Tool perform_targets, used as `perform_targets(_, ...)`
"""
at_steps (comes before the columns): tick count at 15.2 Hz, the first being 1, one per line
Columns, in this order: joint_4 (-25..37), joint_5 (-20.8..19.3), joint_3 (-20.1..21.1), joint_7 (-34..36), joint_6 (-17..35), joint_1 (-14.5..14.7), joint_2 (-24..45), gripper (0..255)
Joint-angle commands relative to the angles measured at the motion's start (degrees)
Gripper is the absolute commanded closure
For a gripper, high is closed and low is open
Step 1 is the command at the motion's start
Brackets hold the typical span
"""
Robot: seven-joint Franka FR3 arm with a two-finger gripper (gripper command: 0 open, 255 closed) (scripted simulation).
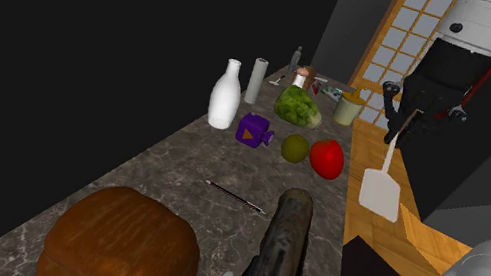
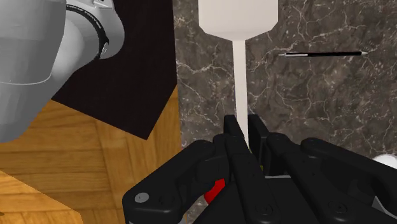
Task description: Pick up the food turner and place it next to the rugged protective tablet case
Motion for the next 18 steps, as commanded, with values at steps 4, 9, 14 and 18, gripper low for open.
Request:
perform_targets(4,-4.71,1.37,0.6,0.89,0.0,1.25,-4.72,255)
perform_targets(9,-9.6,2.04,1.14,0.82,3.07,1.71,-6.54,255)
perform_targets(14,-14.28,2.78,1.8,0.78,6.16,2.2,-8.14,255)
perform_targets(18,-17.89,3.44,2.4,0.76,8.66,2.6,-9.25,255)
